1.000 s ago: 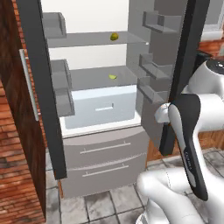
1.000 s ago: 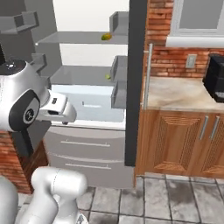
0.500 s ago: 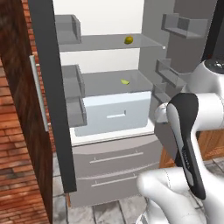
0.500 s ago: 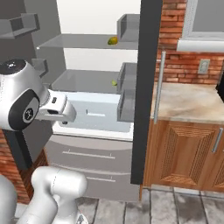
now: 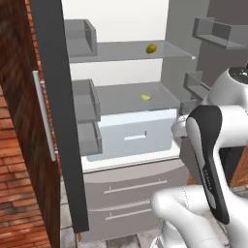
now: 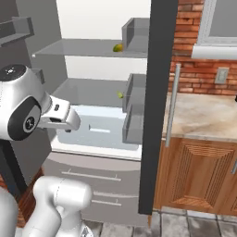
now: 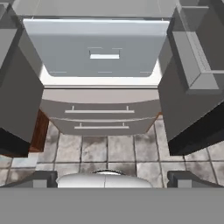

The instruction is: Open the fridge, remove the mango, lemon wedge, and shrimp, and place them on any counter.

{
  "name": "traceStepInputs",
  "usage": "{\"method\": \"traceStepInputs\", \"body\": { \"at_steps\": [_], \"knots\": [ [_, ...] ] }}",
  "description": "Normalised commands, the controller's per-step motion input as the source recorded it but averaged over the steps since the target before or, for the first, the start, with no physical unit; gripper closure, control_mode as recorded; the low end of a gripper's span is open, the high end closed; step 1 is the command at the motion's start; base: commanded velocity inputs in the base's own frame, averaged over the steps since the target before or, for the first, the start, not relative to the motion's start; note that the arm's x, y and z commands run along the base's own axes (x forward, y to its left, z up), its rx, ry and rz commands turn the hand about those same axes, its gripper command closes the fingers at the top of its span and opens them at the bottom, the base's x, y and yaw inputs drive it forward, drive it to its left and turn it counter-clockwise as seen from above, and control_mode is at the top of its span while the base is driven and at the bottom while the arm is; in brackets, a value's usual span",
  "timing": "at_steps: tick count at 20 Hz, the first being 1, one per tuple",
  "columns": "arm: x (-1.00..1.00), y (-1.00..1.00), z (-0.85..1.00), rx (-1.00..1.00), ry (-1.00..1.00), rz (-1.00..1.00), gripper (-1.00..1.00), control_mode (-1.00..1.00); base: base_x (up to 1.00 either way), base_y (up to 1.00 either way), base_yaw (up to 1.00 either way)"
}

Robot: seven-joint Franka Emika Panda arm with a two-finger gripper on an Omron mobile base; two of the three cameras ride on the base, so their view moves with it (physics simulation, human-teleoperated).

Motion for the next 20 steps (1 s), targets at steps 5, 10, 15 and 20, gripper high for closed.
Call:
{"method": "traceStepInputs", "body": {
  "at_steps": [5, 10, 15, 20],
  "knots": [
    [0.00, 0.00, 0.00, 0.00, 0.00, 0.00, -1.00, 1.00, 0.93, 0.13, 0.06],
    [0.00, 0.00, 0.00, 0.00, 0.00, 0.00, -1.00, 1.00, 0.83, 0.05, 0.04],
    [0.00, 0.00, 0.00, 0.00, 0.00, 0.00, -1.00, 1.00, 0.52, 0.21, 0.04],
    [0.00, 0.00, 0.00, 0.00, 0.00, 0.00, -1.00, 1.00, 0.56, 0.11, 0.06]
  ]
}}
